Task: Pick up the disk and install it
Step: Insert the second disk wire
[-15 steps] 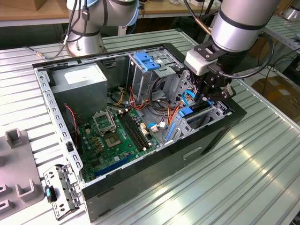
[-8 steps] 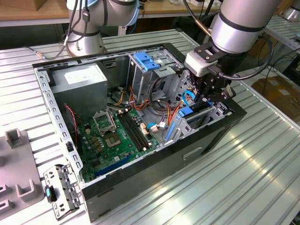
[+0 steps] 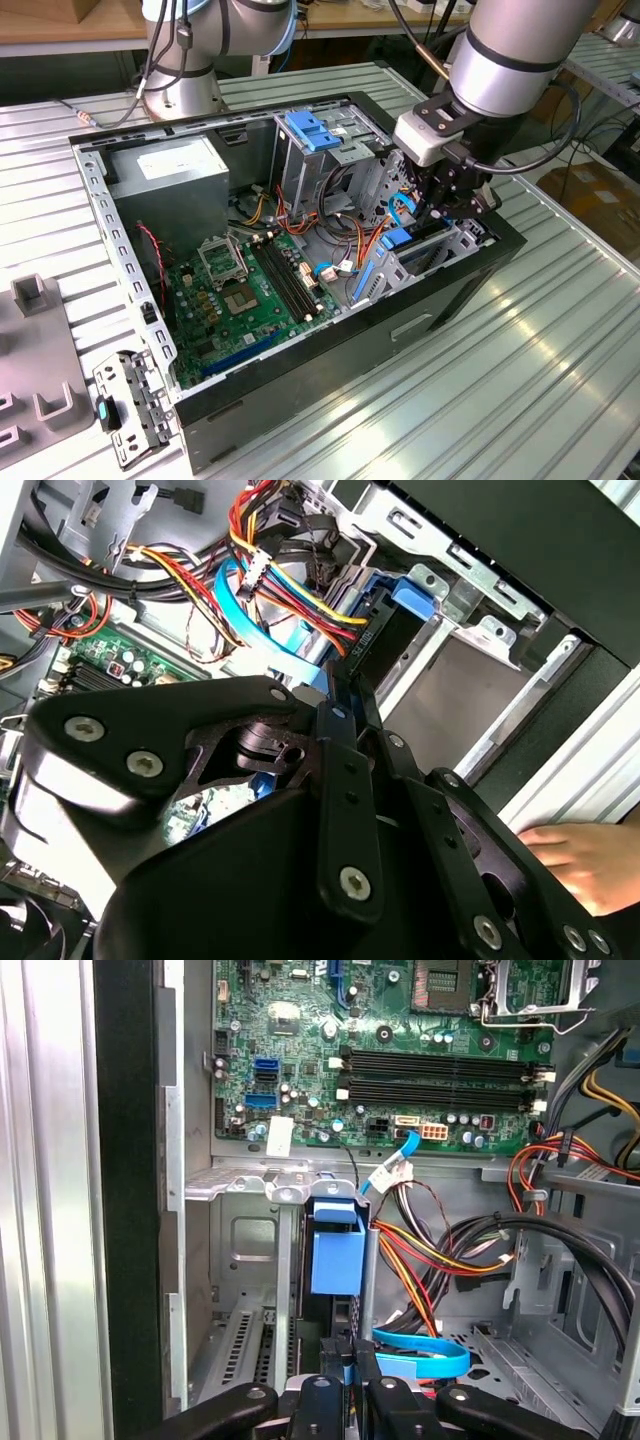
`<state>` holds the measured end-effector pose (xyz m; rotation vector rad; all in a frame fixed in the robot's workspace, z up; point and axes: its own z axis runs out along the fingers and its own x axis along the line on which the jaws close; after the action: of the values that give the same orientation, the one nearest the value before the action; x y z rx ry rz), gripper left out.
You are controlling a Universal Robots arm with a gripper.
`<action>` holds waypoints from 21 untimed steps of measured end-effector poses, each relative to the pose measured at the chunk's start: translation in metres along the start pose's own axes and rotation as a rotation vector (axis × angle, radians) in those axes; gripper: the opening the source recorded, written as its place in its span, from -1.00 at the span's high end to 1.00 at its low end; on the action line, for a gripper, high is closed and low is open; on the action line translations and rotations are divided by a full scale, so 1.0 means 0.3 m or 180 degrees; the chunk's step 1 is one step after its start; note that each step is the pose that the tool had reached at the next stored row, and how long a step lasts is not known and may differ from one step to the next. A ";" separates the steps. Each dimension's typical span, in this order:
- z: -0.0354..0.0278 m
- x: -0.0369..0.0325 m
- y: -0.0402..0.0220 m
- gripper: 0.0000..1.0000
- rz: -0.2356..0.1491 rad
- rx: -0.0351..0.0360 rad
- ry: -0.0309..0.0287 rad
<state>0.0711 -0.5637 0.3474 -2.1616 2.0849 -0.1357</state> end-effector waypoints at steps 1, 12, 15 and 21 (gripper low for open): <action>0.000 -0.001 0.000 0.68 0.0000 0.0000 0.0000; 0.004 0.014 -0.002 0.68 0.0024 0.0005 -0.0141; 0.007 0.017 -0.002 0.68 0.0025 0.0006 -0.0141; 0.016 0.020 0.000 0.68 0.0028 0.0006 -0.0151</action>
<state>0.0722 -0.5695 0.3424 -2.1330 2.0674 -0.0847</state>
